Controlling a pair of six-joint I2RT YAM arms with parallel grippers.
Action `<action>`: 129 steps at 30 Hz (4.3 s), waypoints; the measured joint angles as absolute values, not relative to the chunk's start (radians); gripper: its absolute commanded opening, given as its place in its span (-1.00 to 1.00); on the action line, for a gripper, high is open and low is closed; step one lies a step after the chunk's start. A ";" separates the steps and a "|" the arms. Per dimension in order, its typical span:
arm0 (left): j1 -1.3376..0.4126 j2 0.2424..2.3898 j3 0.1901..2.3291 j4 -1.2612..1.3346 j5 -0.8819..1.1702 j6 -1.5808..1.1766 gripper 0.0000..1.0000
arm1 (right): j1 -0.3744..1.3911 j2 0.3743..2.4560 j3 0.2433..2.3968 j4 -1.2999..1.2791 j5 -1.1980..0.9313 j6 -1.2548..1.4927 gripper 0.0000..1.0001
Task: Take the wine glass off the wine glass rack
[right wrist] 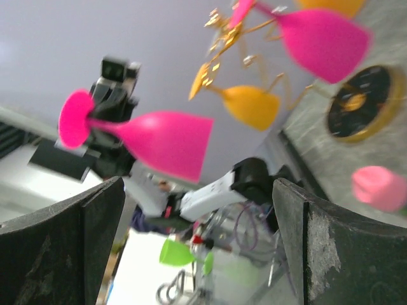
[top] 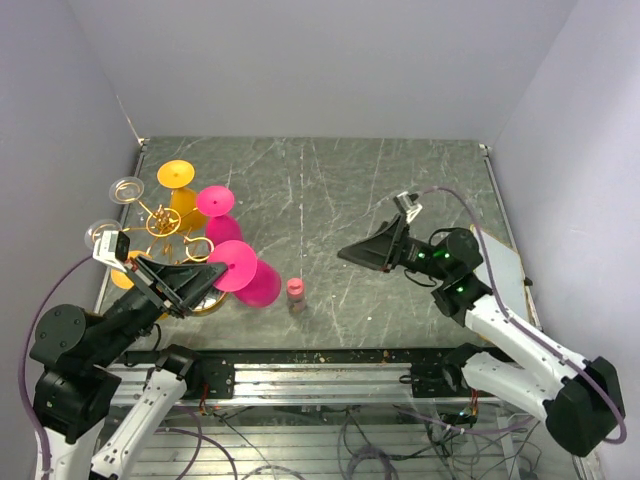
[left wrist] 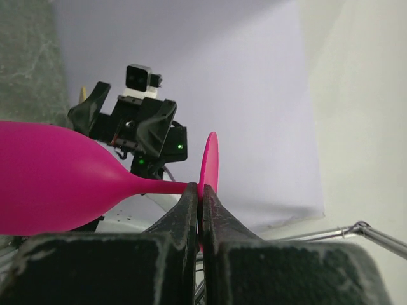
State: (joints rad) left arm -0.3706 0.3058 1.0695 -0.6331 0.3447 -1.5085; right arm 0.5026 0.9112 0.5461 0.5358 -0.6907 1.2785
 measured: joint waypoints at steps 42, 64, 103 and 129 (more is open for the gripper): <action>-0.363 0.397 0.894 0.035 0.257 -1.623 -0.32 | 0.862 1.489 0.897 1.528 -0.537 1.765 -1.00; -0.360 0.422 0.890 -0.262 0.246 -1.301 0.99 | 0.789 0.963 0.931 0.344 0.103 1.212 -1.00; -0.360 0.584 1.239 -0.601 0.175 -0.942 1.00 | 0.514 1.714 1.603 -0.849 0.333 0.286 -1.00; -0.360 0.743 1.320 -0.766 0.139 -0.808 0.99 | 0.359 1.982 1.797 -0.884 0.141 0.097 -0.81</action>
